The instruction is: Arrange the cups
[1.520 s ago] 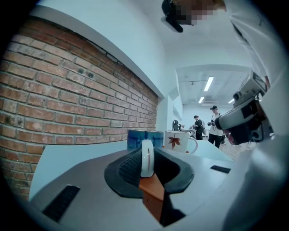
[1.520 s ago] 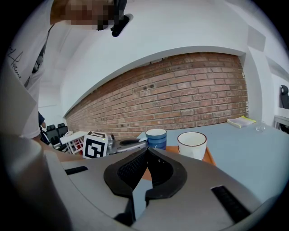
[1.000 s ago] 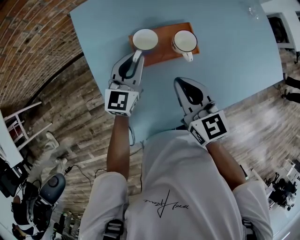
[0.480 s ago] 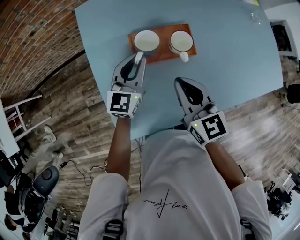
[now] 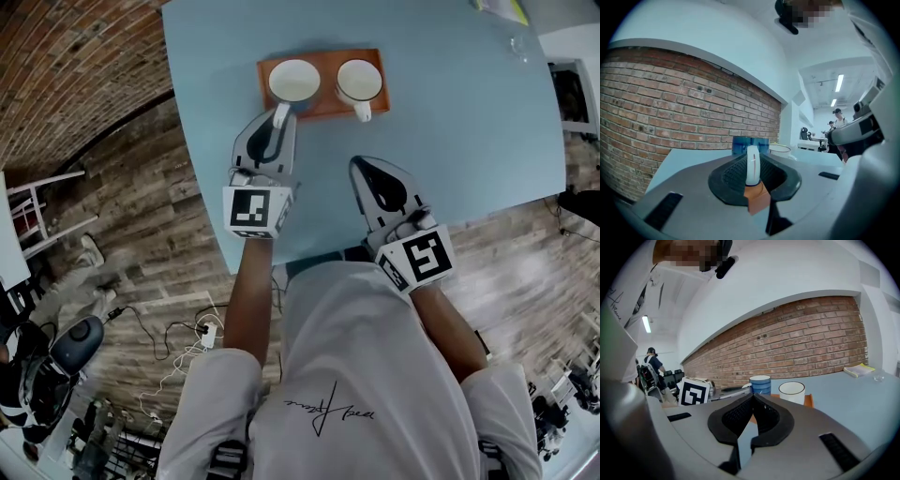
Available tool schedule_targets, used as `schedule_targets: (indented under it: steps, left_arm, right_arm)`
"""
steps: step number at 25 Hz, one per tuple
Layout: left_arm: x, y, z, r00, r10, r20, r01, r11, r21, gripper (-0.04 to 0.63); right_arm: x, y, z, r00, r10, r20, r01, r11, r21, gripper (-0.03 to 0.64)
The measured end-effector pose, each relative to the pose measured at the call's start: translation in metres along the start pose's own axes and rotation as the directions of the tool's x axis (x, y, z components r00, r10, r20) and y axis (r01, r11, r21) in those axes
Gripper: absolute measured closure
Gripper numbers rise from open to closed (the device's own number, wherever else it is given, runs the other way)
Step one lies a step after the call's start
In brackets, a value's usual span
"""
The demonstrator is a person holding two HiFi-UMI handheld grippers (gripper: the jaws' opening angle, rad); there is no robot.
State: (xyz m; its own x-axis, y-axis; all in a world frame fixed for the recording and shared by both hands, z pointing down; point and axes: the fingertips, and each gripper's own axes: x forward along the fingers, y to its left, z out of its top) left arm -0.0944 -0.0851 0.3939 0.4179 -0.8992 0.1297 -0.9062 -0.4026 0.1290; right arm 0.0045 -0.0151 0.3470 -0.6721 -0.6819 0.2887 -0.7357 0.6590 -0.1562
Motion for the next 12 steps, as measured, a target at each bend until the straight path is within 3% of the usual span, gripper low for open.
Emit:
schedule_targets:
  steps: [12]
  left_arm:
    - [-0.001,-0.009,-0.001,0.982,0.187,0.029,-0.186,0.982,-0.032,0.54]
  right_arm:
    - [-0.018,-0.007,-0.006,0.997,0.074,-0.018,-0.075,0.997,-0.029,0.595]
